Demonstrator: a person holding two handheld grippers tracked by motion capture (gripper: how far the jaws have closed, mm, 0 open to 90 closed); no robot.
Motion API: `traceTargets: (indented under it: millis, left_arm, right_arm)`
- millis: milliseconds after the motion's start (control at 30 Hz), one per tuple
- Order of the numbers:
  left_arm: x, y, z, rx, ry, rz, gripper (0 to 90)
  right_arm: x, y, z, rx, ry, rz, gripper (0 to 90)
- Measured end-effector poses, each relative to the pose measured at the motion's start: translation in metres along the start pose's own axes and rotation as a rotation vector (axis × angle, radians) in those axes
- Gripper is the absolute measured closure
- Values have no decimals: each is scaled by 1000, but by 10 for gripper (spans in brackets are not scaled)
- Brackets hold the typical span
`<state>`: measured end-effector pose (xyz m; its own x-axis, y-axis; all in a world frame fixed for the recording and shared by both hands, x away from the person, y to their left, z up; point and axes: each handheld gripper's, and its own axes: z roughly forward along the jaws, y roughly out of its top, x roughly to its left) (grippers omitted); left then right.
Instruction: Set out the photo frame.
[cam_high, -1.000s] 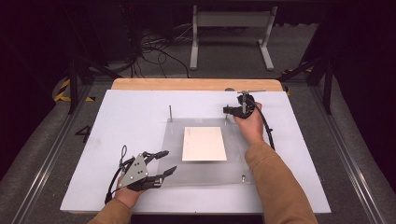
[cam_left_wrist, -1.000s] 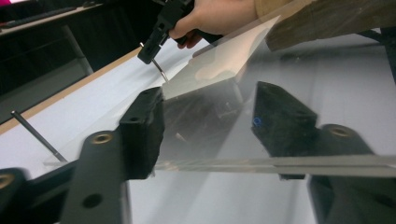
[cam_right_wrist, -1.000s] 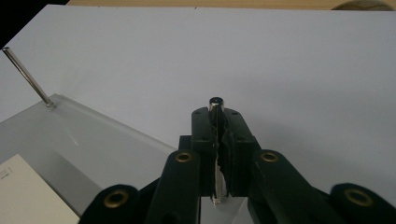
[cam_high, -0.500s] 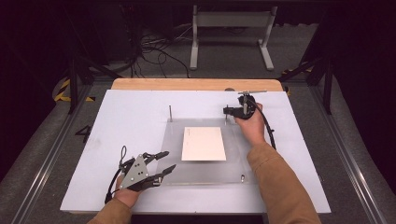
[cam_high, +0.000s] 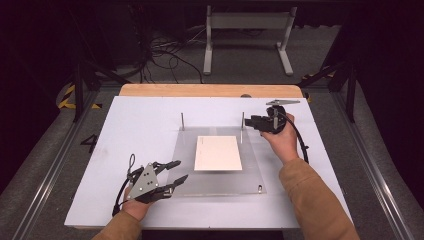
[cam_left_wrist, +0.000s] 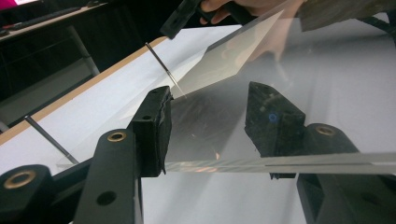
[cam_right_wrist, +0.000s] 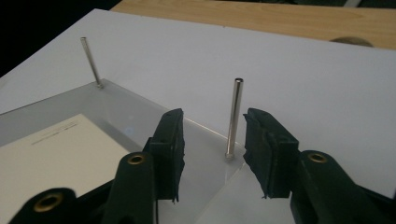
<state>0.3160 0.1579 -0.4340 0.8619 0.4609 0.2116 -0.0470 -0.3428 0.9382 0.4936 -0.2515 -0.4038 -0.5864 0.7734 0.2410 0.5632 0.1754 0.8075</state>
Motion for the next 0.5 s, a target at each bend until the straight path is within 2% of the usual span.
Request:
traceTargets:
  millis: [33, 67, 167, 367, 500]
  left_arm:
    - [1, 1, 0, 0, 2, 2, 496]
    - [1, 1, 0, 0, 2, 2, 496]
    - [2, 3, 0, 1, 3, -1, 495]
    - [2, 5, -1, 1, 8, -14, 491]
    - [3, 6, -1, -4, 12, -20, 490]
  right_arm:
    - [4, -2, -11, -18, 20, -21, 535]
    - [4, -2, -11, -18, 20, -21, 535]
    - [10, -7, -27, -54, 62, -63, 492]
    - [20, -14, -51, -88, 99, -124, 438]
    - [27, -20, -66, -116, 122, -149, 349]
